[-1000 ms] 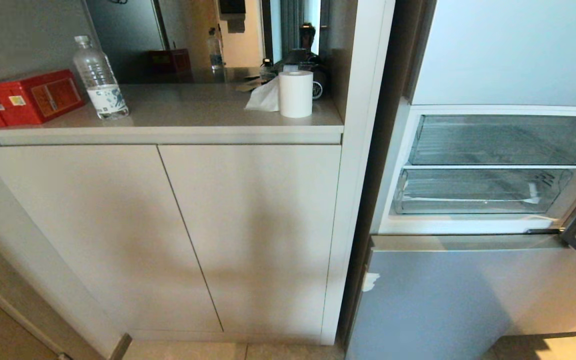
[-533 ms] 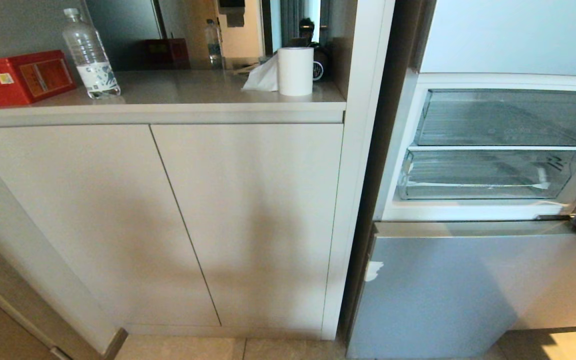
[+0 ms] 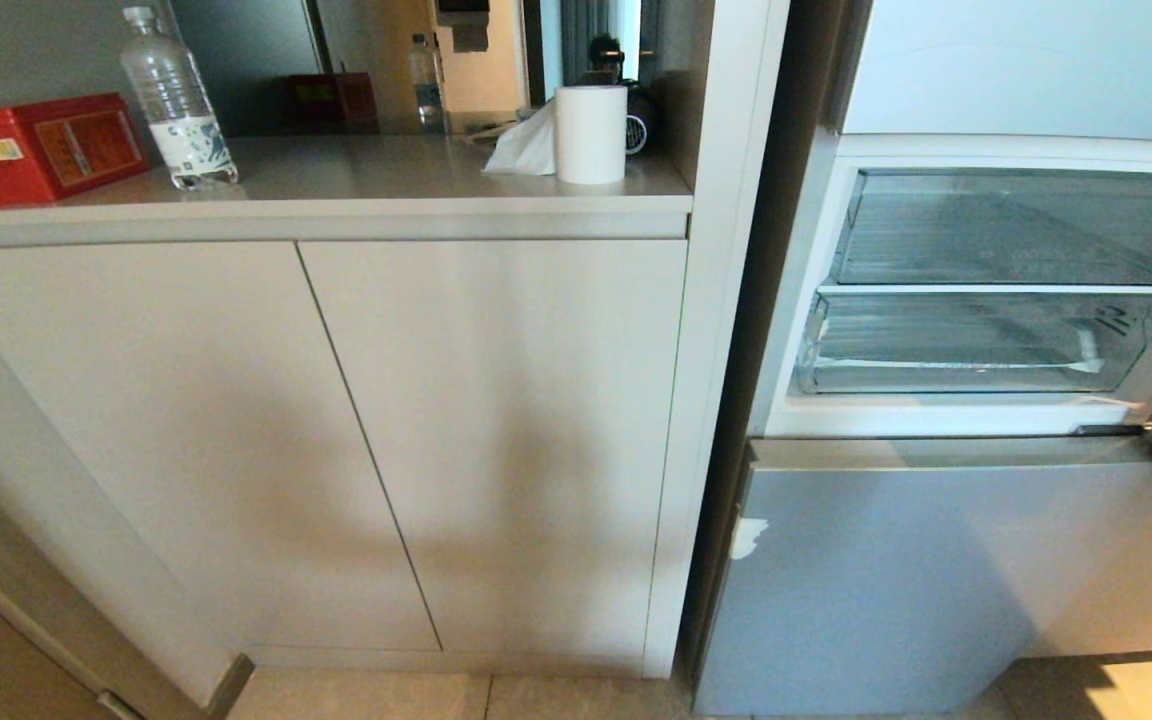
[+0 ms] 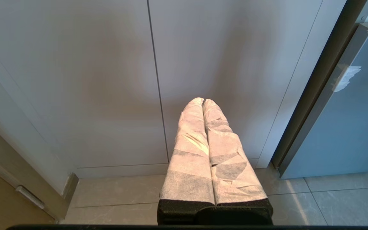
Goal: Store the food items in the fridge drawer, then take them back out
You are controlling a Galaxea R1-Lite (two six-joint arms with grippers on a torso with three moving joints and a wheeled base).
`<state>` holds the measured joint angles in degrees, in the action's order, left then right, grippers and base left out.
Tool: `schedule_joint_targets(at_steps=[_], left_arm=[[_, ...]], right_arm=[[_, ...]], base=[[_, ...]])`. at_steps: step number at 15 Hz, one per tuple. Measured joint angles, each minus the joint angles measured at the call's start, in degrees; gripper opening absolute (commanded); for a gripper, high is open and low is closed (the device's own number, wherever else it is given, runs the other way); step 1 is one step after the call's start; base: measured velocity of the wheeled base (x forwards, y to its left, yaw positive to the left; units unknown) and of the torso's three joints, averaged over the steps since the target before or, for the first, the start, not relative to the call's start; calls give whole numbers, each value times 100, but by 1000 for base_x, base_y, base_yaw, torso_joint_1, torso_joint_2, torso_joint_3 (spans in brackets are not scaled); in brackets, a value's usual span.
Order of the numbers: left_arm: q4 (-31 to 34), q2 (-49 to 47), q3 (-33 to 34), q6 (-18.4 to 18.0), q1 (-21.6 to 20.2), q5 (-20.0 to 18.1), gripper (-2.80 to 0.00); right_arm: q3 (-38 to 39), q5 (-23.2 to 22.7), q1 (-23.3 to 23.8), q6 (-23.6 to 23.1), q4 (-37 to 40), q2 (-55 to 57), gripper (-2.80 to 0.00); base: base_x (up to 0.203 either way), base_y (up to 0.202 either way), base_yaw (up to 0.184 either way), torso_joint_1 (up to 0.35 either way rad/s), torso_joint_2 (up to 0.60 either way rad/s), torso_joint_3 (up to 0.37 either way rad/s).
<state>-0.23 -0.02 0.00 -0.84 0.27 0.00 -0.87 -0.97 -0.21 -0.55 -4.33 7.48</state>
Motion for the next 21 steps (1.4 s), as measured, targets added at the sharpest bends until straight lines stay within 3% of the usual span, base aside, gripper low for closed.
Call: schedule_joint_targets(at_steps=[4,5,9,16,21], left_arm=[[0,0,0,-1,0,0,-280],[-2,0,0,-1,0,0,-280],[-2,0,0,2,0,0,-280],[-1,0,0,-1,0,0,-280],[1,0,0,-1,0,0,-280]], right_arm=[[-911,-610,-15,376,-470,2317,-280],[-1244,-749,-20,457,-589,3008,0],[-2366,-1050,-43,617,-1630,5686,0],[-4244,-1009,-122,639,-4881,9553,0],[-5505,-889,-139,643,-5353,10928,0]], base=[[0,0,0,0,0,0],[0,0,0,0,0,0],[0,0,0,0,0,0],[0,0,0,0,0,0],[0,0,0,0,0,0]])
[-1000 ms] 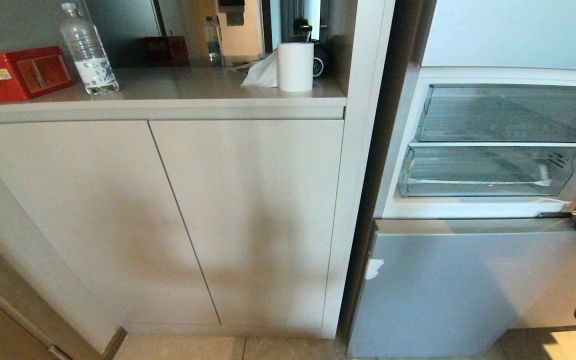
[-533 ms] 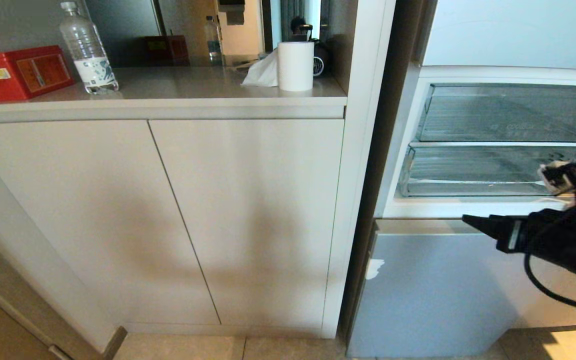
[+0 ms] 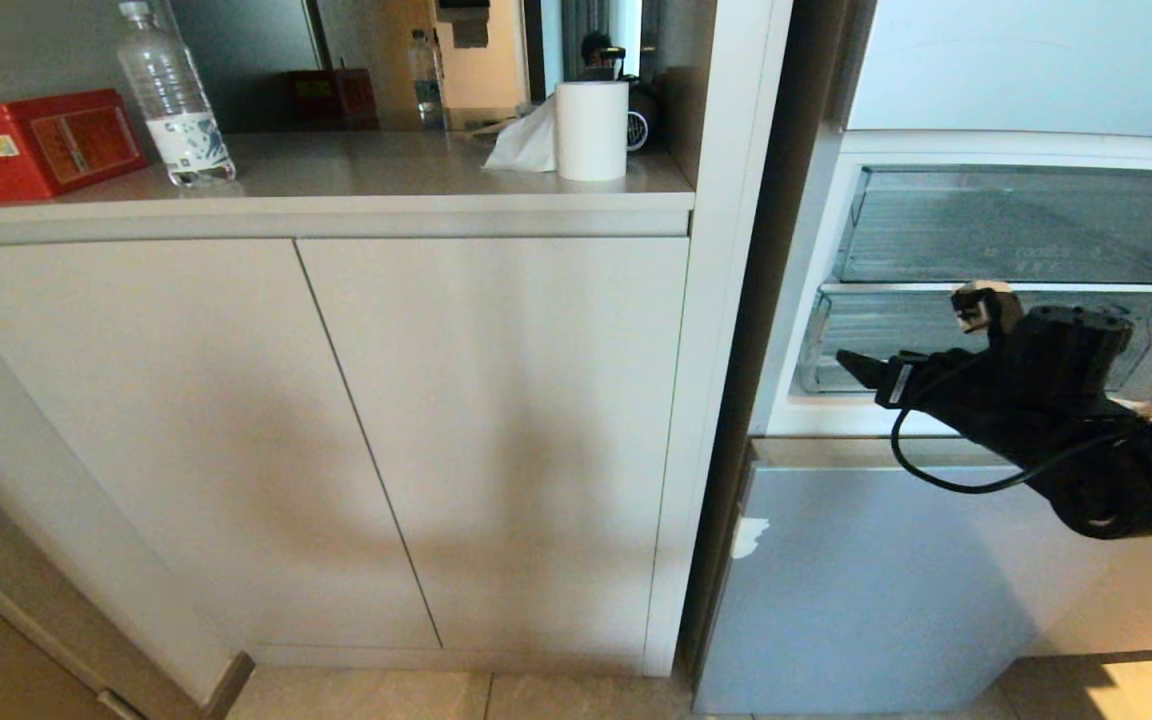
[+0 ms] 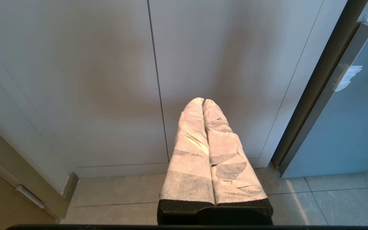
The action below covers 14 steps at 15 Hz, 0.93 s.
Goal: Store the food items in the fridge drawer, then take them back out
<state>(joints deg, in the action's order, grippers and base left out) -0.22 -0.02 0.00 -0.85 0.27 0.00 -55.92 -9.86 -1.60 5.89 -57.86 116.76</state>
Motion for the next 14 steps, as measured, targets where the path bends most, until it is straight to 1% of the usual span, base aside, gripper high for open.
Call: schedule_joint_targets(at_steps=[3,6,9,14], left_arm=[[-1,0,0,1,0,0,-280],[-2,0,0,1,0,0,-280],[-2,0,0,1,0,0,-280],[-2,0,0,0,-2,0,-280]], right_arm=[[-668,112,-2,6,-6,580,0],[-1121,239,2,17,-5,974,0],[-1341,262,-1,45,15,1118,0],[-1442,333,-20,37,-5,1168,0]], base=[[0,0,0,0,0,0],[0,0,0,0,0,0],[0,0,0,0,0,0],[0,0,0,0,0,0]])
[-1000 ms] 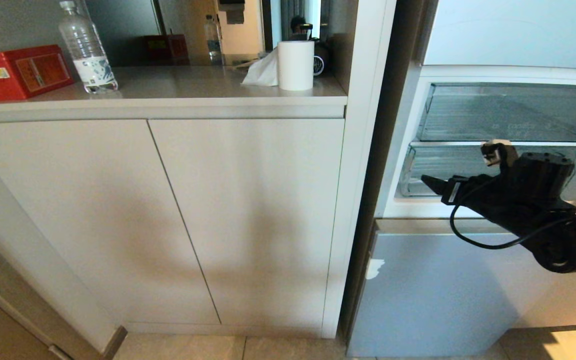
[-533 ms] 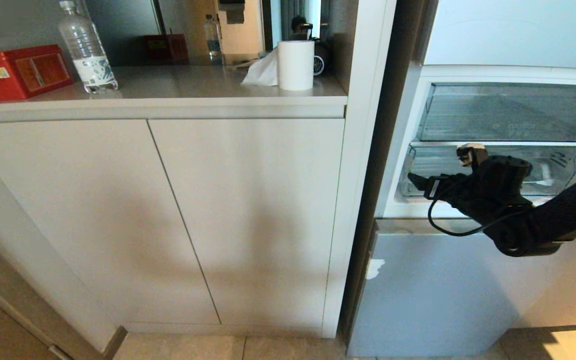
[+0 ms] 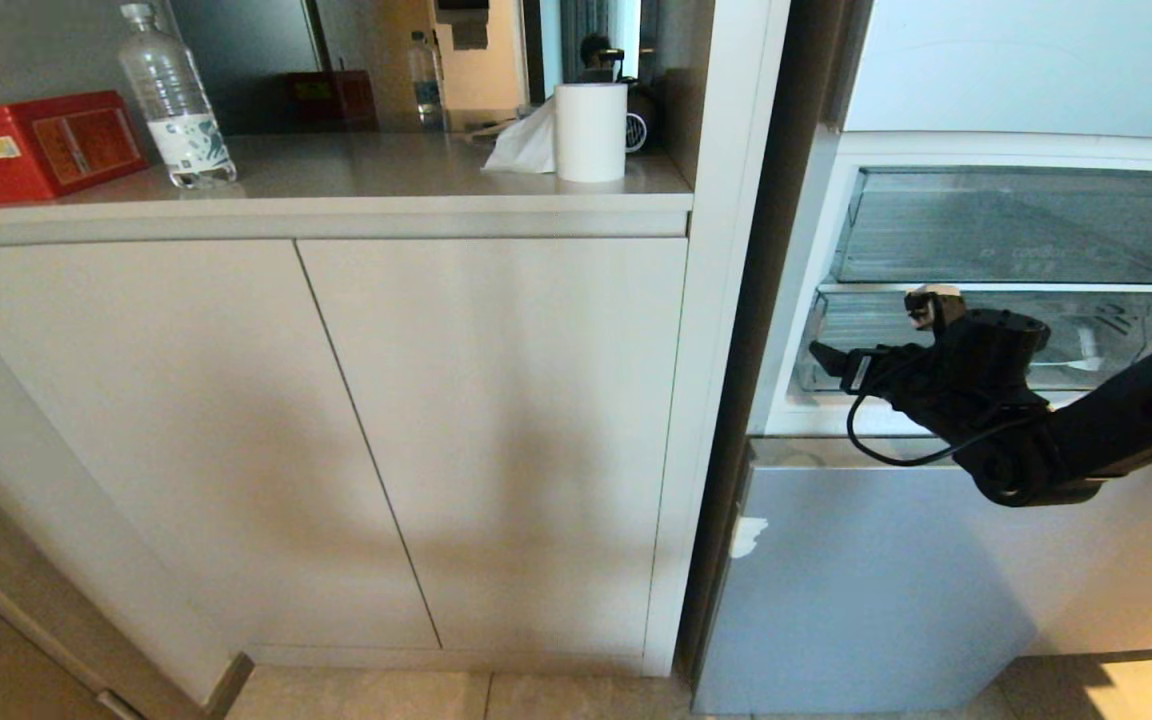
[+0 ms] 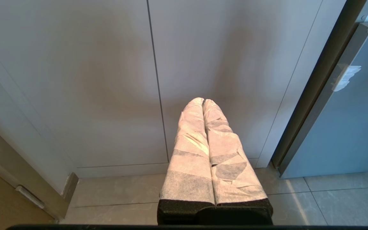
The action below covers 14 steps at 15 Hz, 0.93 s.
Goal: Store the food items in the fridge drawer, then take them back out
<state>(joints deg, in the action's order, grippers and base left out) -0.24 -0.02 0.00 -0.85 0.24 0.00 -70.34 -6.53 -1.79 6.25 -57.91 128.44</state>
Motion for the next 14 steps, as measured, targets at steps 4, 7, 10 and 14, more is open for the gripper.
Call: schedule_joint_targets(at_steps=[4,7,10,14], left_arm=[[0,0,0,0,6,0,-280],[0,0,0,2,2,0,-280],[2,0,0,4,2,0,-280],[0,0,0,1,2,0,-280]], right_arm=[[136,146,-74,-36,-168,-81,0],[401,171,-135,-37,-154,-262,0],[333,270,-167,-43,-149,-266,0],[-164,505,-208,-59,-135,-6,0]], base=[[0,0,0,0,0,0],[0,0,0,0,0,0],[0,0,0,0,0,0],[0,0,0,0,0,0]])
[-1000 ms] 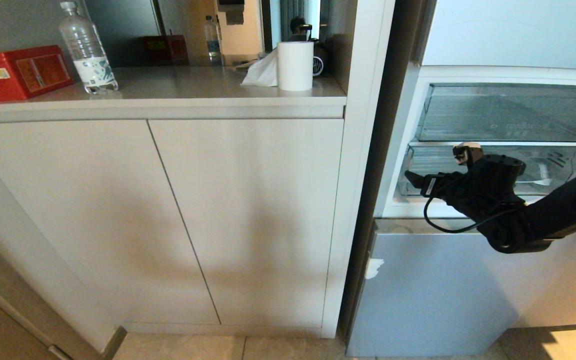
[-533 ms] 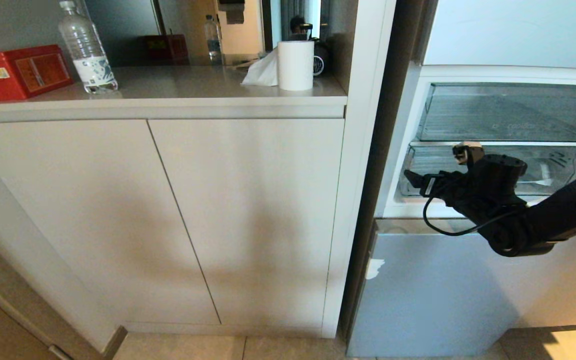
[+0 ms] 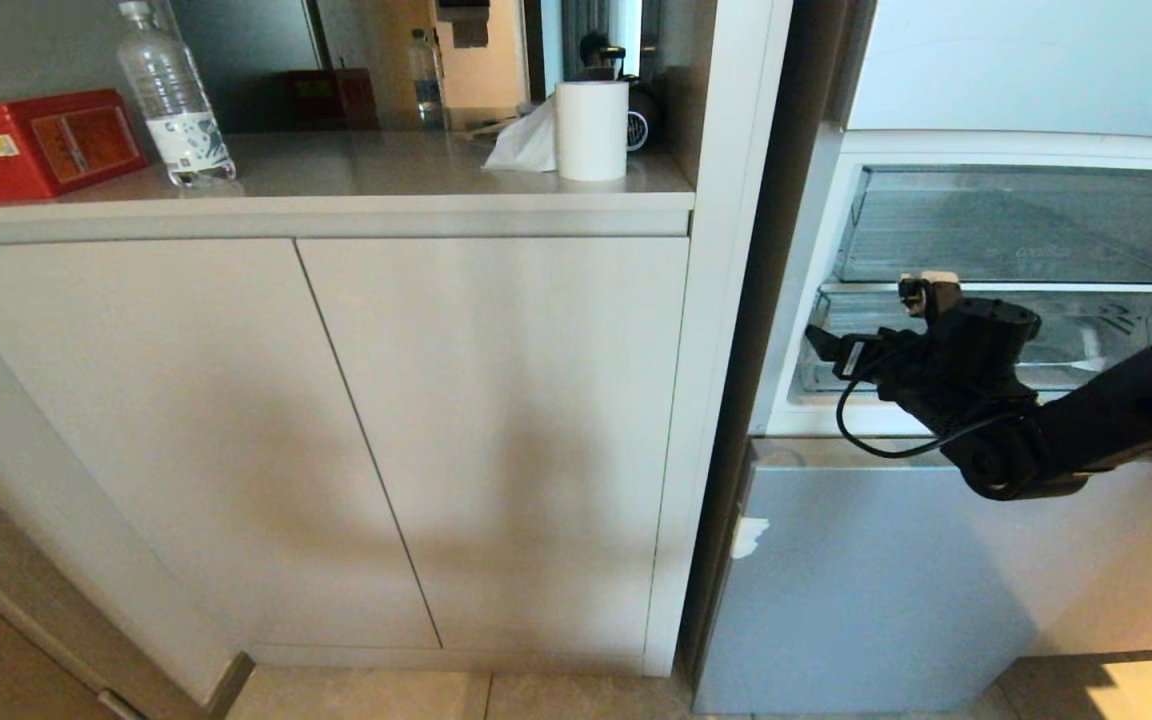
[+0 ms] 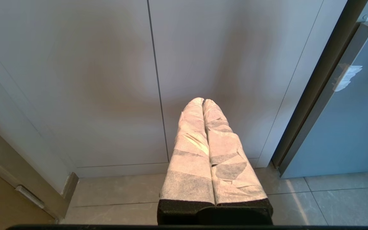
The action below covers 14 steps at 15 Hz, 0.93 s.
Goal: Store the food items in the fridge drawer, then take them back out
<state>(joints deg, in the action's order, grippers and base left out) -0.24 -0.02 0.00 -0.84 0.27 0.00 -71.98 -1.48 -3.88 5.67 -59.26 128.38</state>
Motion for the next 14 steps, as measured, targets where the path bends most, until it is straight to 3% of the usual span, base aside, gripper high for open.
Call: schedule_joint_targets(at_steps=[4,5,14], left_arm=[[0,0,0,0,0,0,-280],[1,0,0,0,0,0,-280],[1,0,0,2,0,0,-280]], right_arm=[[-249,33,-28,-11,2,182,0],[-262,44,-30,-11,0,197,-280],[-426,173,-358,-146,31,243,-280]], base=[[0,0,0,0,0,0],[0,0,0,0,0,0],[0,0,0,0,0,0]])
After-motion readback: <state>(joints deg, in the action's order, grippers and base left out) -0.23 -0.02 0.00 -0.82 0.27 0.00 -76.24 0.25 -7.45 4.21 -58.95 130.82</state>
